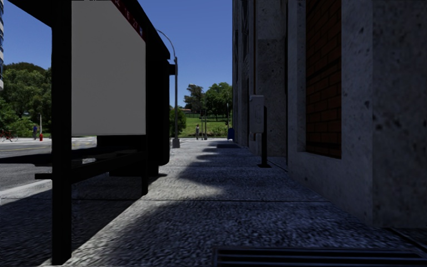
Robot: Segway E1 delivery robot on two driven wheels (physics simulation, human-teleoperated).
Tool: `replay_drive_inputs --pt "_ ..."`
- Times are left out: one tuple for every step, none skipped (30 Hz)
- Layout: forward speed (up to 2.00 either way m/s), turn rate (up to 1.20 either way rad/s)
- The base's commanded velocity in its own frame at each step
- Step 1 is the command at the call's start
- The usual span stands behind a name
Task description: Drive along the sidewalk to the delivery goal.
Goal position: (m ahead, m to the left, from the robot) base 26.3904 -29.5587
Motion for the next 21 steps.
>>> replay_drive_inputs --pt "2.0 0.0" --pt "2.0 0.0" --pt "2.0 0.0" --pt "2.0 0.0" --pt "2.0 0.0" --pt "2.0 0.0" --pt "2.0 0.0" --pt "2.0 0.0" --pt "2.0 0.0" --pt "2.0 -0.12" --pt "2.0 -0.12" --pt "2.0 -0.23" --pt "2.0 -0.27" --pt "2.0 -0.28" --pt "2.0 -0.28" --pt "2.0 -0.28" --pt "2.0 -0.11" --pt "2.0 0.0" --pt "2.0 0.0" --pt "2.0 0.0" --pt "2.0 0.0"
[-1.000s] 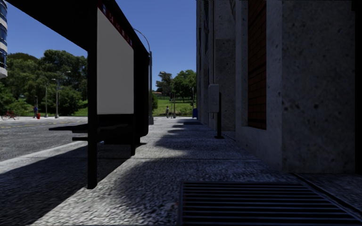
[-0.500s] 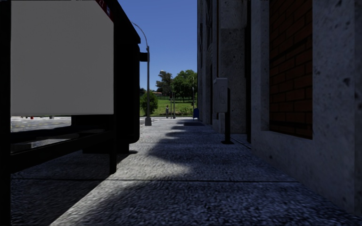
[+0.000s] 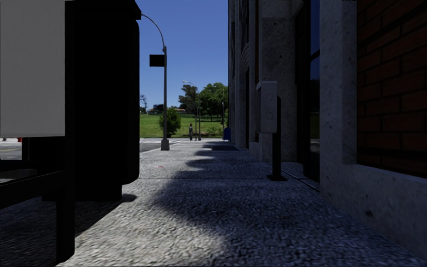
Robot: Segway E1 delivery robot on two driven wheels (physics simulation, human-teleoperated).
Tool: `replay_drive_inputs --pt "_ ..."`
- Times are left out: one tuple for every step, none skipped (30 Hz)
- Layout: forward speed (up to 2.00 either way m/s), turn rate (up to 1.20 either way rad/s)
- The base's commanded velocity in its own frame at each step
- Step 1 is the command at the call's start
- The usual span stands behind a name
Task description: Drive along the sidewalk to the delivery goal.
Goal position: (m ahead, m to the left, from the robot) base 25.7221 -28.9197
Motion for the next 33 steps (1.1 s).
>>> replay_drive_inputs --pt "2.0 0.0" --pt "2.0 0.0" --pt "2.0 0.0" --pt "2.0 0.0" --pt "2.0 0.0" --pt "2.0 0.0" --pt "2.0 0.0" --pt "2.0 0.0" --pt "2.0 0.0" --pt "2.0 0.0" --pt "2.0 0.0" --pt "2.0 0.0" --pt "2.0 0.0" --pt "2.0 0.0" --pt "2.0 0.0" --pt "2.0 0.0" --pt "2.0 0.0" --pt "2.0 0.0" --pt "2.0 0.0" --pt "2.0 0.0" --pt "2.0 0.0" --pt "2.0 0.0" --pt "2.0 0.0" --pt "2.0 0.0" --pt "2.0 0.0" --pt "2.0 0.0" --pt "2.0 0.0" --pt "2.0 0.0" --pt "2.0 0.0" --pt "2.0 0.0" --pt "2.0 0.0" --pt "2.0 0.0" --pt "2.0 0.0"
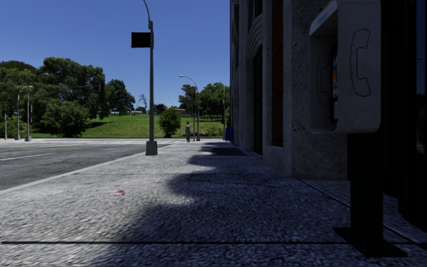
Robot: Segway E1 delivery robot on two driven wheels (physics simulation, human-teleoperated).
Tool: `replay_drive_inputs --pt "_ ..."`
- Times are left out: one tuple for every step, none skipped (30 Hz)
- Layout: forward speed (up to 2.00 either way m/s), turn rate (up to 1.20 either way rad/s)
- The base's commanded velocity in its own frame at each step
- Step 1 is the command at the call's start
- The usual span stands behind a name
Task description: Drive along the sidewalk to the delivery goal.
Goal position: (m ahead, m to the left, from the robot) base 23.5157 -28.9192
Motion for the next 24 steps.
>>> replay_drive_inputs --pt "2.0 0.0" --pt "2.0 0.0" --pt "2.0 0.0" --pt "2.0 0.0" --pt "2.0 0.0" --pt "2.0 0.0" --pt "2.0 0.0" --pt "2.0 0.0" --pt "2.0 0.0" --pt "2.0 0.0" --pt "2.0 0.0" --pt "2.0 0.0" --pt "2.0 0.0" --pt "2.0 0.0" --pt "2.0 0.0" --pt "2.0 0.0" --pt "2.0 0.0" --pt "2.0 0.0" --pt "2.0 0.0" --pt "2.0 0.0" --pt "2.0 0.0" --pt "2.0 0.0" --pt "2.0 0.0" --pt "2.0 0.0"
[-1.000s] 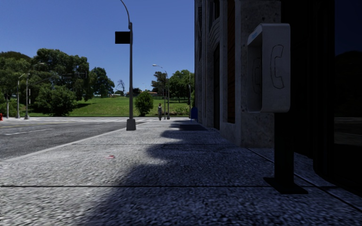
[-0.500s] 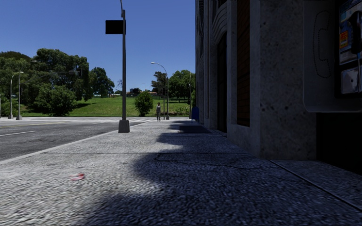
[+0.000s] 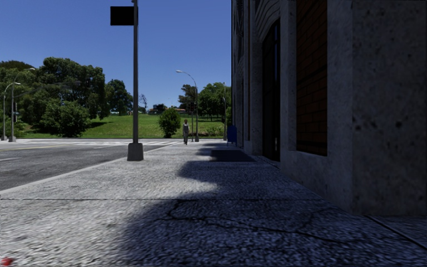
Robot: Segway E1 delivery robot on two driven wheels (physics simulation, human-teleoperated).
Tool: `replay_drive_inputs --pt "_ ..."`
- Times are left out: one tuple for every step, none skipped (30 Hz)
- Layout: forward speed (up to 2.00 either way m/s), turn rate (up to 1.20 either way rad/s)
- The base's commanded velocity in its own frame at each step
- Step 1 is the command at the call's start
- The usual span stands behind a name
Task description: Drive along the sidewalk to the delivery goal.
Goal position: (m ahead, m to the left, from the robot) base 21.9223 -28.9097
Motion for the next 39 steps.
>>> replay_drive_inputs --pt "2.0 0.0" --pt "2.0 0.0" --pt "2.0 0.0" --pt "2.0 0.0" --pt "2.0 0.0" --pt "2.0 0.0" --pt "2.0 0.0" --pt "2.0 0.0" --pt "2.0 0.0" --pt "2.0 0.0" --pt "2.0 0.0" --pt "2.0 0.0" --pt "2.0 0.0" --pt "2.0 0.0" --pt "2.0 0.0" --pt "2.0 0.0" --pt "2.0 0.0" --pt "2.0 0.0" --pt "2.0 0.0" --pt "2.0 0.0" --pt "2.0 0.0" --pt "2.0 0.0" --pt "2.0 0.0" --pt "2.0 0.0" --pt "2.0 0.0" --pt "2.0 0.0" --pt "2.0 0.0" --pt "2.0 0.0" --pt "2.0 0.0" --pt "2.0 0.0" --pt "2.0 0.0" --pt "2.0 0.0" --pt "2.0 0.0" --pt "2.0 0.0" --pt "2.0 0.0" --pt "2.0 0.0" --pt "2.0 0.0" --pt "2.0 0.0" --pt "2.0 0.0"
